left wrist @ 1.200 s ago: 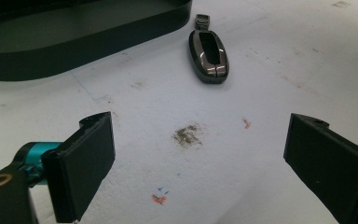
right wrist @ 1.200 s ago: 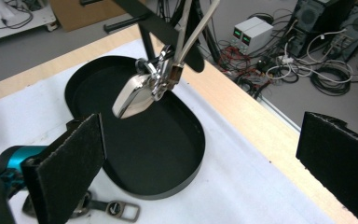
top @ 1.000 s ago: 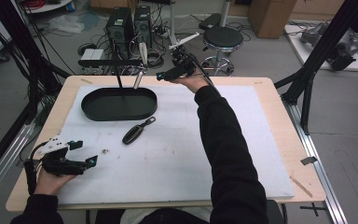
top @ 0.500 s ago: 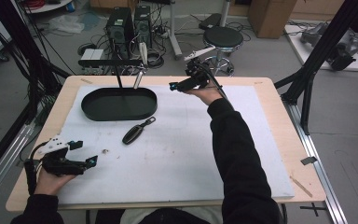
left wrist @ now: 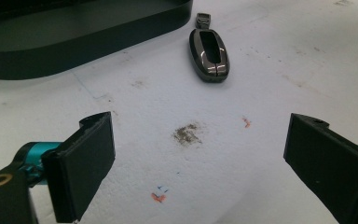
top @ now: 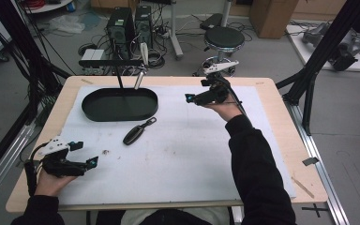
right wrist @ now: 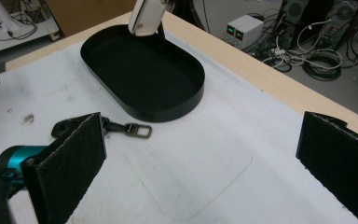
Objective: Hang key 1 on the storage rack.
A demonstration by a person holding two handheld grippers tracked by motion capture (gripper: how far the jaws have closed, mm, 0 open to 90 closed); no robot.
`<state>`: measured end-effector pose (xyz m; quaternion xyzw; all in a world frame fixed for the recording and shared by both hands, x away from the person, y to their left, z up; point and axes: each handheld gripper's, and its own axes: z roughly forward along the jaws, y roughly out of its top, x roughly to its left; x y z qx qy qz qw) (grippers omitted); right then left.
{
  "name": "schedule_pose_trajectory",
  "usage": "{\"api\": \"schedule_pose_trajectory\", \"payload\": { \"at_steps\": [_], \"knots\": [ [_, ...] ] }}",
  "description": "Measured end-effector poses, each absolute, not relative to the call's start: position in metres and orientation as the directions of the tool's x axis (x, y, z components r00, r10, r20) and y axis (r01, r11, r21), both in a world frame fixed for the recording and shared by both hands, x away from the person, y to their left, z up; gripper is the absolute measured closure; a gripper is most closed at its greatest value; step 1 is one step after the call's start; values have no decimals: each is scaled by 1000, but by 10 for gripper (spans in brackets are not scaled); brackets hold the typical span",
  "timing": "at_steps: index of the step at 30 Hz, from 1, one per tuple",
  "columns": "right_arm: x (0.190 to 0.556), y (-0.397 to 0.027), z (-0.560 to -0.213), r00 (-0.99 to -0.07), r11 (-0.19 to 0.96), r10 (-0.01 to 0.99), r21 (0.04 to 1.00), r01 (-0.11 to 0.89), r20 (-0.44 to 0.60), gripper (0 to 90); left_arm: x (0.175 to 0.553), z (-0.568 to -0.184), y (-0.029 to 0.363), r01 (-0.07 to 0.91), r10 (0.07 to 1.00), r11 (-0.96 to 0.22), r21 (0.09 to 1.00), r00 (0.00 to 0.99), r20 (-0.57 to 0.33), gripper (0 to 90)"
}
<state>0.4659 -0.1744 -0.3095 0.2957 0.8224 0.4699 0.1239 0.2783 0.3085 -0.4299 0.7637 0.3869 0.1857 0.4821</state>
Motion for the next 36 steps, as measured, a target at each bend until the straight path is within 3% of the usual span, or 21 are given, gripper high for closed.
{"api": "schedule_pose_trajectory", "payload": {
  "at_steps": [12, 36],
  "knots": [
    [436, -206, -326, -785, 382, 616, 848, 368, 64, 7, 277, -429, 309, 412, 774, -233, 881, 627, -89, 92],
    [394, -259, -368, -745, 400, 661, 796, 455, 94, 8, 273, -428, 307, 414, 779, -242, 878, 622, -78, 92]
  ]
}}
